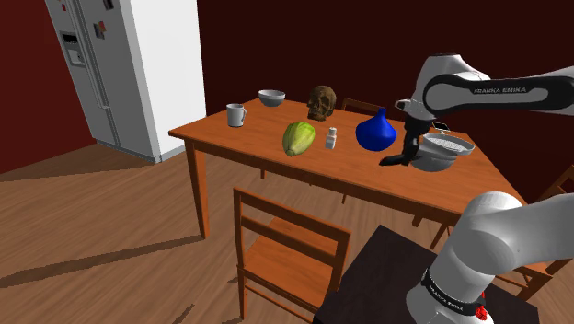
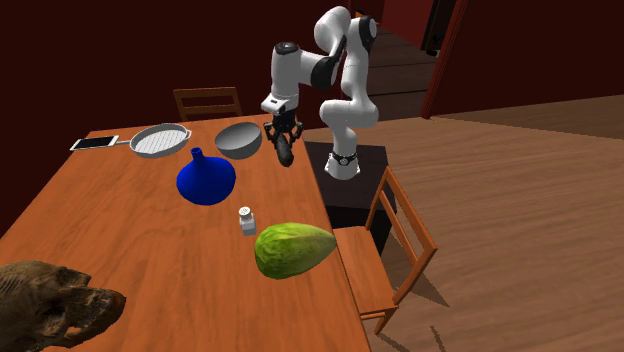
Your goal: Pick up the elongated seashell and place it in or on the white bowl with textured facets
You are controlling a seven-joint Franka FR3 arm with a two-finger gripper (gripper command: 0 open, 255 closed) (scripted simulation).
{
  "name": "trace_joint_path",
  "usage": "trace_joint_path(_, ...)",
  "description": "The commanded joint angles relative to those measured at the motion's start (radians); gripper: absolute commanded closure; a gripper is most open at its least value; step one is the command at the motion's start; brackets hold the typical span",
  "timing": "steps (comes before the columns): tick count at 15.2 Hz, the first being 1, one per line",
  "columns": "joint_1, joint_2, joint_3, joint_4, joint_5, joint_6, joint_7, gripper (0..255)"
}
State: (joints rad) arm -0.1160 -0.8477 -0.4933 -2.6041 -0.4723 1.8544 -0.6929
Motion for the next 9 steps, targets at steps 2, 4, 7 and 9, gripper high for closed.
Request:
trace_joint_path(2,0.006,-0.001,0.015,0.036,0.015,-0.037,-0.003,255)
trace_joint_path(4,0.009,-0.001,0.024,0.061,0.023,-0.063,-0.007,255)
trace_joint_path(7,0.014,0.0,0.036,0.1,0.036,-0.101,-0.012,255)
trace_joint_path(9,0.017,0.002,0.044,0.127,0.044,-0.126,-0.016,255)
